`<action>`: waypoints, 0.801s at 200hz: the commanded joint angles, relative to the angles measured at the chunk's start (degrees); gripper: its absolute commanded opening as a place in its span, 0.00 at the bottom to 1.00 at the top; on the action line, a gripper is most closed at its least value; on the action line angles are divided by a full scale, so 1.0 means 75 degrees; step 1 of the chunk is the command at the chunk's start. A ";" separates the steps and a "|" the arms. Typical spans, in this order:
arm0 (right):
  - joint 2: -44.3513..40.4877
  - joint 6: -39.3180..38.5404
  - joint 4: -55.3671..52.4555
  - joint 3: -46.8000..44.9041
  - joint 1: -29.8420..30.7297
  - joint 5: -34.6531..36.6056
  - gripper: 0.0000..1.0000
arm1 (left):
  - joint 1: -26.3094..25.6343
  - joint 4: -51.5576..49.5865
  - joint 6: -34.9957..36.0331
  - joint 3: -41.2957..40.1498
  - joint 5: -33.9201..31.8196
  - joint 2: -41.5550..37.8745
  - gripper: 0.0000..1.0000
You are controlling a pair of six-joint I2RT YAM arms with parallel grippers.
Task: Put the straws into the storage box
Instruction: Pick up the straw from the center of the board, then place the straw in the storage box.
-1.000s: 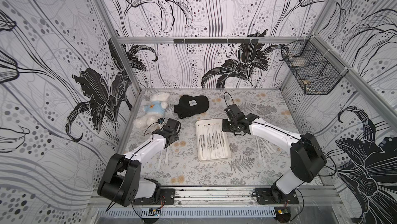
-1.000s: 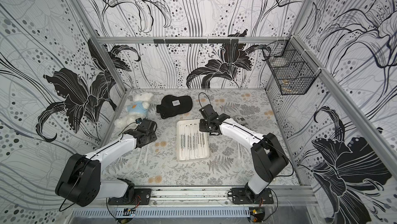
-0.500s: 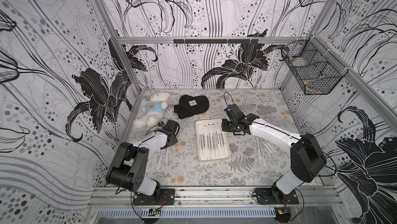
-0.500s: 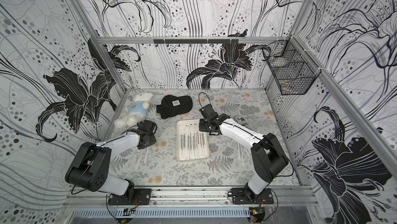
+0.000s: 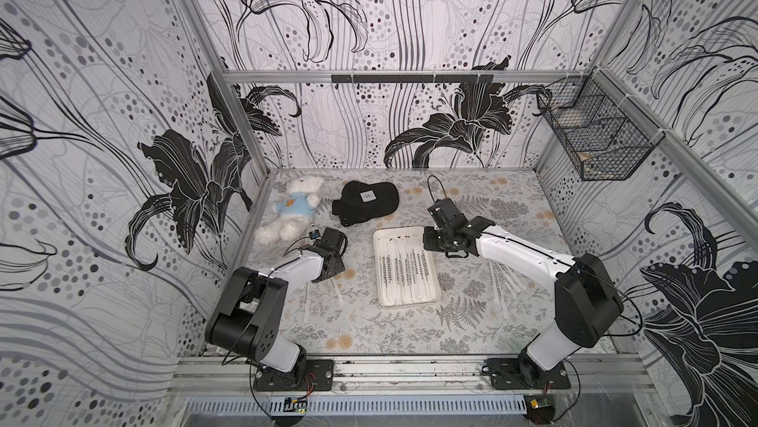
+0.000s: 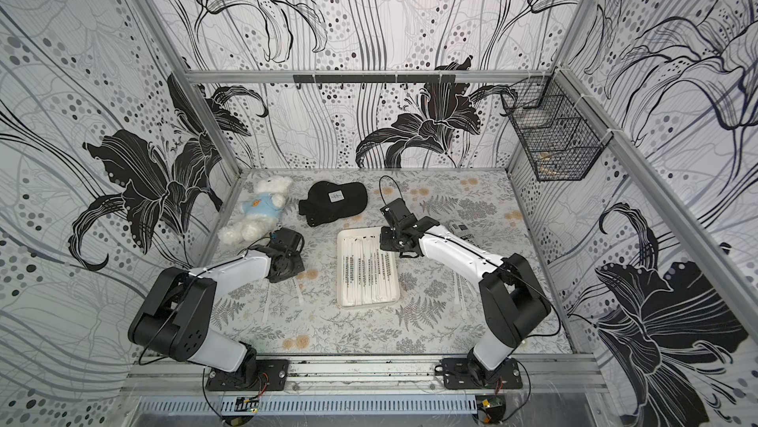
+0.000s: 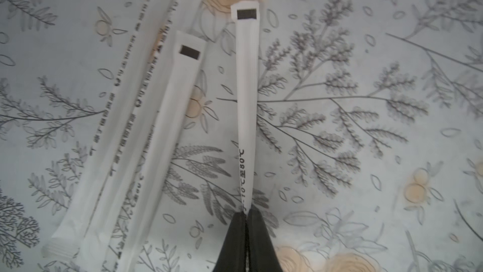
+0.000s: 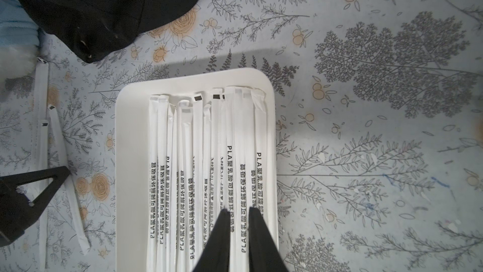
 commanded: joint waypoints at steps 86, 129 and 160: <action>-0.0089 -0.0114 -0.0244 0.0129 -0.0020 0.0359 0.17 | -0.3155 -0.0497 -0.0316 0.2615 0.0006 -0.0367 0.06; -0.0207 -0.0122 -0.0295 0.0043 -0.0020 0.0387 0.17 | -0.3552 0.0021 -0.0566 0.2610 0.0200 0.0695 0.05; -0.0239 -0.0123 -0.0284 -0.0018 -0.0040 0.0407 0.17 | -0.3681 0.0197 -0.0609 0.2485 0.0213 0.1256 0.05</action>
